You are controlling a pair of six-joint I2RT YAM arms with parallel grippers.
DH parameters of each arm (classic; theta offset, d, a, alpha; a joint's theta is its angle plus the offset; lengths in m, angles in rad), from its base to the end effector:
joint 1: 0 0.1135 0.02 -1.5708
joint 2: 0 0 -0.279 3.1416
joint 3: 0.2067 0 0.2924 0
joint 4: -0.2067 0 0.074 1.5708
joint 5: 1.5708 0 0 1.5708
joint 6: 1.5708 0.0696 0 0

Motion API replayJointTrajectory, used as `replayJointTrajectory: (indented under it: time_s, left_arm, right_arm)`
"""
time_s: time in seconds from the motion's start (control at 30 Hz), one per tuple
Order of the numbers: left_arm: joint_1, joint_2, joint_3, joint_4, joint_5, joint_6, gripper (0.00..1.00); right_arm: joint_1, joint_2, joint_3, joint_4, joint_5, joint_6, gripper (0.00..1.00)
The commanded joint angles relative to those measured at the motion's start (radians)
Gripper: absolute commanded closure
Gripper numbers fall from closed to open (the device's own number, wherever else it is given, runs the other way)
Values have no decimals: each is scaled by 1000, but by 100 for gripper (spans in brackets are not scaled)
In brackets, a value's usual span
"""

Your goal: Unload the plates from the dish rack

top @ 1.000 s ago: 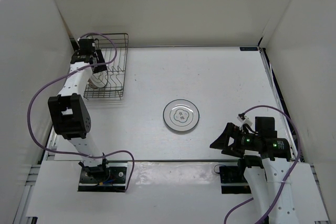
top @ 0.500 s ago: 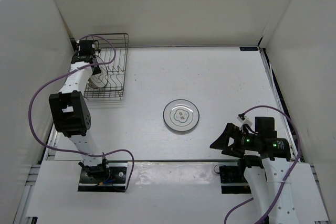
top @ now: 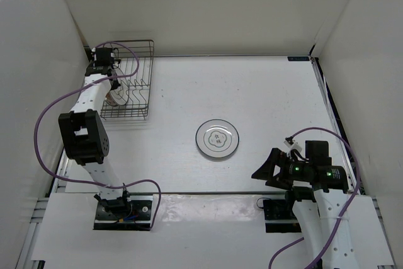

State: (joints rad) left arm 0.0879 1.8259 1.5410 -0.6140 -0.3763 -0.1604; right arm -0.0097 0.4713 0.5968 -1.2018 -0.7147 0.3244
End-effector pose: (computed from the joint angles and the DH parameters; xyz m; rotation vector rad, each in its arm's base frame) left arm 0.4642 0.0666 0.2521 -0.4604 2.3870 0.4308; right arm 0.1083 0.0446 0.2241 0.1890 2.5807 1.0519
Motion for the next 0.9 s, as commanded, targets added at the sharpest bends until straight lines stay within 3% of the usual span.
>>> replayJointTrajectory:
  time_s: [0.0, 0.27, 0.5, 0.77, 0.83, 0.87]
  left_arm:
    - [-7, -45, 47, 0, 2, -28, 86]
    - [-23, -99, 128, -32, 34, -51, 89]
    - [-80, -260, 79, 109, 53, -56, 89]
    - [-162, -358, 194, 108, 120, -85, 98]
    - [-172, -381, 212, 89, 148, -117, 100]
    - [-171, -390, 214, 76, 239, -135, 100]
  right_arm:
    - [5, 4, -2, 2, -5, -18, 10]
    - [4, 12, 4, 15, -23, -8, 10]
    - [4, 20, 4, 21, -42, -2, 10]
    - [4, 17, 6, 24, -49, 8, 10]
    - [2, 18, 8, 25, -48, 10, 10]
    - [4, 17, 6, 30, -48, 15, 10]
